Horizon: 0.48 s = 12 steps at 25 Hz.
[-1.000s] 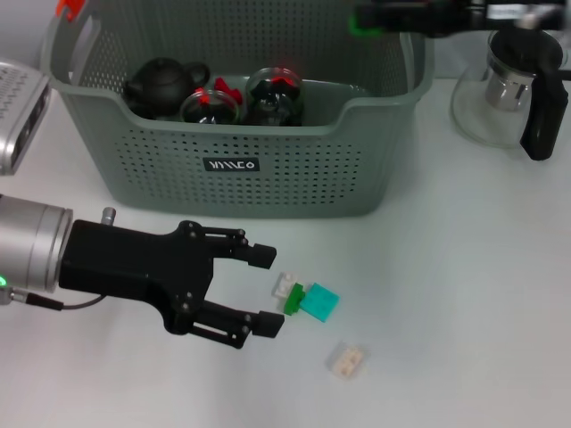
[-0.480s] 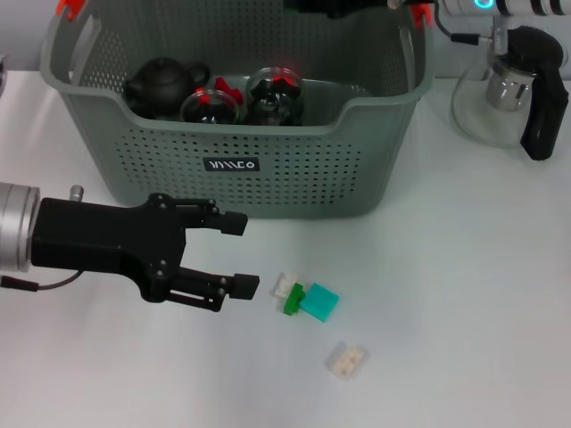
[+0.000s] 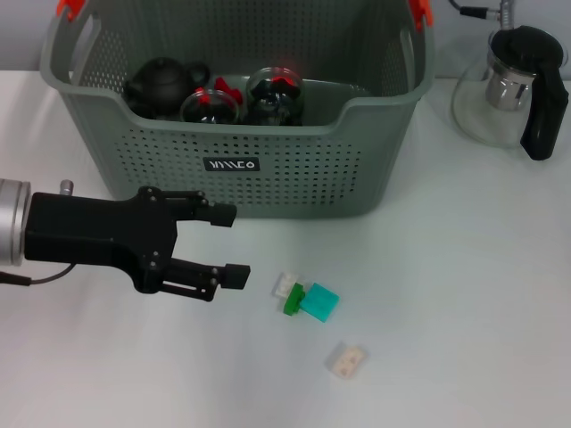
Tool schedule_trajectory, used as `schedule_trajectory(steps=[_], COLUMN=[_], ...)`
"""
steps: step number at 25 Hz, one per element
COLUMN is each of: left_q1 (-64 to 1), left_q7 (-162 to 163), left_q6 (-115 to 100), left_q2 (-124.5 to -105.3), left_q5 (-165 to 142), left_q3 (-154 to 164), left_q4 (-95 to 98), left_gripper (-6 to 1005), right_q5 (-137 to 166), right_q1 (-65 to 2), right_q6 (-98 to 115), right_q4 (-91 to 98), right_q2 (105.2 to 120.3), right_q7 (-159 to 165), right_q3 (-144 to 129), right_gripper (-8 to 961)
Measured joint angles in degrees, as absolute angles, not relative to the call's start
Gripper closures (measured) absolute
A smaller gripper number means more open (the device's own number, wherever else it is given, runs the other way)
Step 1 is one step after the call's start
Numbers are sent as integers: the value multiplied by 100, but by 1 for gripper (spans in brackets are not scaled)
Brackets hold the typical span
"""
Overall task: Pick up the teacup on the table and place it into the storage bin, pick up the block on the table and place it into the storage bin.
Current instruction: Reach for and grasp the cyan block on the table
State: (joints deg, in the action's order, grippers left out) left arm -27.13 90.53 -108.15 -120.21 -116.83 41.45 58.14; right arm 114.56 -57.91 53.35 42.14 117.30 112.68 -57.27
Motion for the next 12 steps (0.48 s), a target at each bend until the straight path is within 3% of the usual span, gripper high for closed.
schedule_trajectory(steps=[5, 8, 12], left_q1=[-2716, -2698, -2660], left_q7=[9032, 8996, 8855], left_q6=[-10836, -10866, -10927], left_q2=[-12023, -12002, -11982], left_q5=[-11728, -11737, -11856], left_q3=[4086, 4003, 3897], left_q4=[5818, 5821, 5832], left_gripper=[129, 130, 132], right_q5=[11448, 11437, 11453], right_q1=[-5568, -5266, -4733], right_q6=[5736, 6418, 7653], right_q4=[4668, 5268, 6183], right_q2=[11716, 11713, 11694], right_q7=[11292, 11337, 11379], right_q3=[-5716, -5709, -5723], right_gripper=[101, 8, 8])
